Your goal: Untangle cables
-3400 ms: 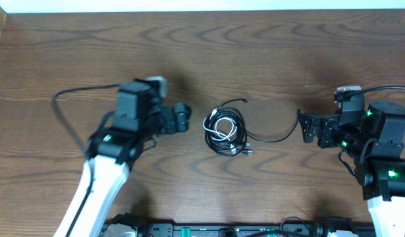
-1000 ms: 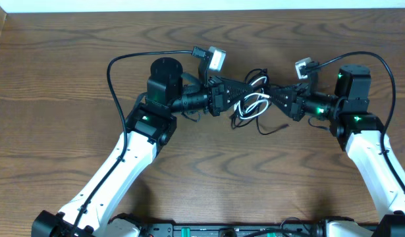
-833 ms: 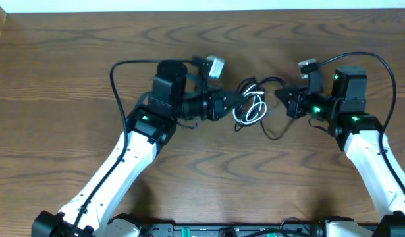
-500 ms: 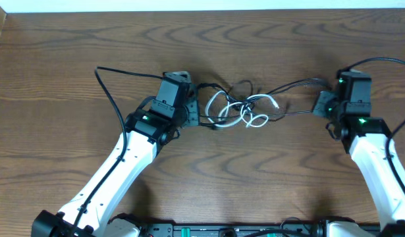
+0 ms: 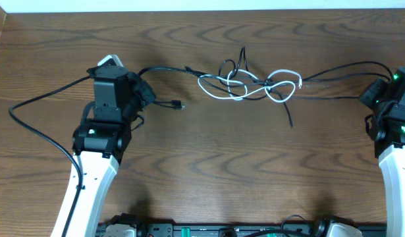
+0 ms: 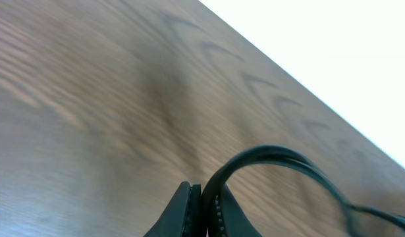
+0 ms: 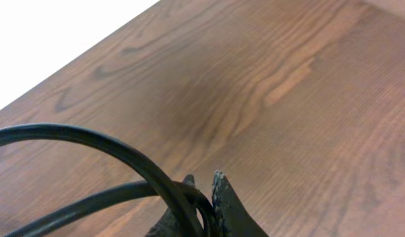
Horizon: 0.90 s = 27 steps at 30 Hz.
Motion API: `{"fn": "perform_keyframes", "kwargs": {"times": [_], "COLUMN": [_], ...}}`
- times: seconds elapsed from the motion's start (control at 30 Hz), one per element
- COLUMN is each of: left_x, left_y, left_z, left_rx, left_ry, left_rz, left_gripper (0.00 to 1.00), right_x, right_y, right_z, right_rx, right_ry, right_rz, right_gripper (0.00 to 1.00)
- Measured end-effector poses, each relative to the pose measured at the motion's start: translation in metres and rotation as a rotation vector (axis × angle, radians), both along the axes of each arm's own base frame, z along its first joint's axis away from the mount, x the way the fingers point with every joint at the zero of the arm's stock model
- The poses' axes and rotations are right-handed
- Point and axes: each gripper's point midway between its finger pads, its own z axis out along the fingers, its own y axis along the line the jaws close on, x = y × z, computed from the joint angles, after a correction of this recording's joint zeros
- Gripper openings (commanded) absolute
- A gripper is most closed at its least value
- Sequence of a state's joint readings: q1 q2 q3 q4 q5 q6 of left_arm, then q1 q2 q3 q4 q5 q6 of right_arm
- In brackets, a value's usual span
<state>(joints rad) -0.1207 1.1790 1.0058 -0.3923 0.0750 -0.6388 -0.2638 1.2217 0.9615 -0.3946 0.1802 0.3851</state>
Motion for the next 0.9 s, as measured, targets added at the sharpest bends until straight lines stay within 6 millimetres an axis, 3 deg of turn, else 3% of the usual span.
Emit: {"fn": "perform_keyframes", "kwargs": {"times": [0.03,0.07,0.1,0.13,0.17,0.3,0.4,0.57,0.63,0.7,0.77,0.9], "left_x": [-0.001,-0.002,-0.004,-0.007,-0.012,-0.032,-0.044,-0.049,-0.052,-0.058,-0.064,-0.071], "left_y": [-0.013,-0.020,-0.029,-0.036,-0.047,-0.089,-0.119,-0.165,-0.183,-0.191,-0.195,-0.198], "left_z": [0.000,-0.001,-0.003,-0.006,-0.013,-0.033,-0.025,0.024,0.064,0.090,0.102,0.106], "left_rx": [-0.050,-0.066,-0.078,-0.075,-0.065,-0.015,-0.013,-0.118,-0.198,-0.268,-0.325,-0.390], "left_ry": [0.006,0.012,0.022,0.037,0.063,0.121,0.062,-0.184,-0.357,-0.441,-0.463,-0.429], "left_rz": [-0.051,-0.078,-0.118,-0.156,-0.213,-0.475,-0.664,-0.925,-1.029,-1.088,-1.120,-1.136], "left_gripper": [0.07,0.07,0.08,0.08,0.07,0.07,0.08,0.08,0.08,0.08,0.07,0.07], "right_x": [0.006,0.009,0.013,0.015,0.016,0.011,0.007,-0.003,-0.006,-0.007,-0.008,-0.005], "right_y": [0.010,0.016,0.027,0.037,0.051,0.103,0.126,0.164,0.182,0.199,0.217,0.245], "right_z": [0.002,0.002,0.003,0.003,0.001,0.002,0.008,0.008,0.007,0.002,-0.008,-0.032], "right_rx": [0.027,0.037,0.059,0.075,0.107,0.210,0.268,0.319,0.319,0.313,0.311,0.317], "right_ry": [-0.021,-0.026,-0.035,-0.037,-0.033,-0.047,-0.079,-0.071,-0.061,-0.042,-0.009,0.052], "right_rz": [0.062,0.104,0.169,0.232,0.309,0.615,0.738,0.893,0.962,1.020,1.080,1.160], "right_gripper": [0.15,0.27,0.52,0.69,0.77,0.85,0.90,0.93,0.97,0.99,0.99,0.99]}}
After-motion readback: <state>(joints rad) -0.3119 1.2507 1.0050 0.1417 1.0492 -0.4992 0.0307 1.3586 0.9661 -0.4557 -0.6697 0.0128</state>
